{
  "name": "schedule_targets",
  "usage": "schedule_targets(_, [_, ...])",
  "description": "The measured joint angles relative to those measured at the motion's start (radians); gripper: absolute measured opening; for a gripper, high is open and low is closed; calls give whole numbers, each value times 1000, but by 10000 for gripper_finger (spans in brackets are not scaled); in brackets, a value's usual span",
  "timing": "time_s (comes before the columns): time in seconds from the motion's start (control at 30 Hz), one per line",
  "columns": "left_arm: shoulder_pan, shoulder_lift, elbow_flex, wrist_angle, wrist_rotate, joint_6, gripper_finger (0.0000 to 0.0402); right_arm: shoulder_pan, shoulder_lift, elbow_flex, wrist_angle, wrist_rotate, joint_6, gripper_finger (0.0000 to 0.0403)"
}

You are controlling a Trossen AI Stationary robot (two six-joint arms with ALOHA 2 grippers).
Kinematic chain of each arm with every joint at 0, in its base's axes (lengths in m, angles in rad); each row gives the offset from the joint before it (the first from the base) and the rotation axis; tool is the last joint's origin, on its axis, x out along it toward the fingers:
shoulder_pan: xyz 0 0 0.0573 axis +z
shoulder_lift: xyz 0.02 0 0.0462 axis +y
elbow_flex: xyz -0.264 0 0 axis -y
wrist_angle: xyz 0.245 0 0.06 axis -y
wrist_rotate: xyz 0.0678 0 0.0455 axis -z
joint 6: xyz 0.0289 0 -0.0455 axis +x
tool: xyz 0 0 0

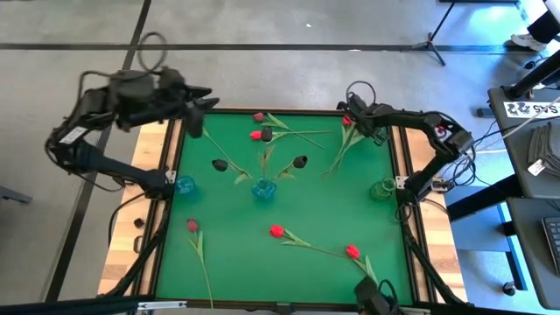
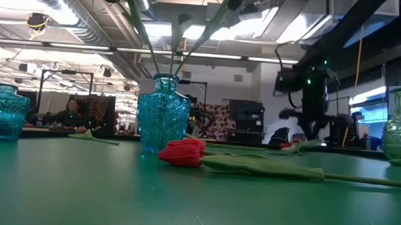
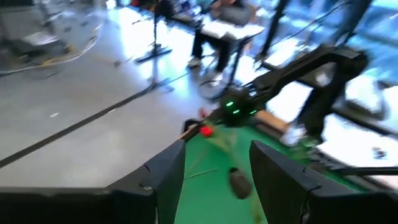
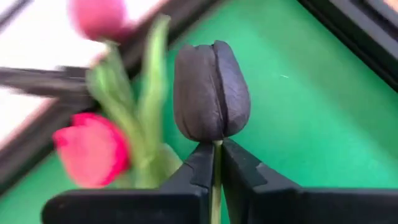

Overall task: Sort flowers into vase by color
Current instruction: Put the black tulip into the right blue vase

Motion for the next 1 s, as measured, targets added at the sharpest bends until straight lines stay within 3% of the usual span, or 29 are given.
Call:
schedule_targets(0.17, [-108,-122,-137,94,8,-24,167,102,-136,50,-7,110,-166,11])
schedule_targets(0.37, [-194,-237,-348,307,40,16,163,318,-360,161,-14,271,-369,6])
schedule_targets(0.5, [-249,-252,-458,435,148,0,163,486,-461,247,-15,360,-546,9])
schedule_targets(0.67, [-367,-231,-547,626,279,1,163,726,-507,343,10,443,-677,5])
schedule_targets(0.83, [-488,-227,-553,661,280,-4,163,1000,-509,378,185,483,-866,9])
schedule_targets(1.0, [-568,-232,-553,713,224,-103,163,1287,-499,378,333,599,-998,4])
